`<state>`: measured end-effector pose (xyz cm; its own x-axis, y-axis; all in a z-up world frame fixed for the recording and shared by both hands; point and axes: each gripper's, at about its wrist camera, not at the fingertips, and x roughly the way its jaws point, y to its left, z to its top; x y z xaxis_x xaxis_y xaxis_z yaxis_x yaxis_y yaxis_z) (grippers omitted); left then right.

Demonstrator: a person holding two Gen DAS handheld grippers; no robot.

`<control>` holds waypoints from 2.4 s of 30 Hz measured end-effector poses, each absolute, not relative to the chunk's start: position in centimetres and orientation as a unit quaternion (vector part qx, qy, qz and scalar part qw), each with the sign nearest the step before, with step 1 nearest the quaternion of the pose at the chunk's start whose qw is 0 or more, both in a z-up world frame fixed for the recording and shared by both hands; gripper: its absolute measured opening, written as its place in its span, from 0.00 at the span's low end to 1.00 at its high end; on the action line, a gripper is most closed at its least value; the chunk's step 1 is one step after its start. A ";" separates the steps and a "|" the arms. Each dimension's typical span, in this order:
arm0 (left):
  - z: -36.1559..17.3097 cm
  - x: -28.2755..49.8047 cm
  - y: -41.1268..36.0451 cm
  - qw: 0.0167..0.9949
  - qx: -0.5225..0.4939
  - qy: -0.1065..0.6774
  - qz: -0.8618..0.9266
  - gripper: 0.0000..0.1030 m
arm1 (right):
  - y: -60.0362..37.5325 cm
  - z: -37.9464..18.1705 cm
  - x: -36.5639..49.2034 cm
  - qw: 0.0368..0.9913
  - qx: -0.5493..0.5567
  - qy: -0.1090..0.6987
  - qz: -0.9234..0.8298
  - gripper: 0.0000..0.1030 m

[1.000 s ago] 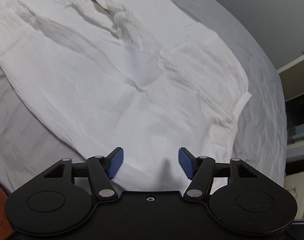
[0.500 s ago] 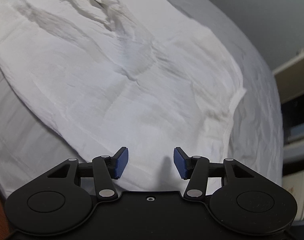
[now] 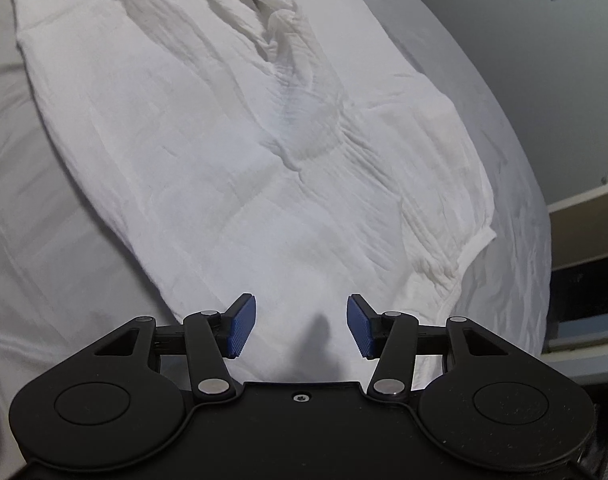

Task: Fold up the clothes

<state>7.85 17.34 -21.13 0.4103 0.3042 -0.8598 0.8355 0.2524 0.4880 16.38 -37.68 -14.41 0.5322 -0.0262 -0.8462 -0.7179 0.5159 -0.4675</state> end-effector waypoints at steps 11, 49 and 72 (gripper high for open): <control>-20.9 8.1 17.5 0.630 0.550 0.506 -0.211 0.05 | -38.3 -14.6 13.6 0.721 -0.491 0.411 0.263 0.48; -16.4 4.5 14.6 0.674 0.506 0.519 -0.142 0.02 | -39.7 -15.6 14.9 0.709 -0.549 0.398 0.195 0.11; -5.7 15.2 10.5 0.746 0.485 0.451 0.069 0.01 | -36.8 -6.4 26.6 0.792 -0.496 0.345 0.085 0.09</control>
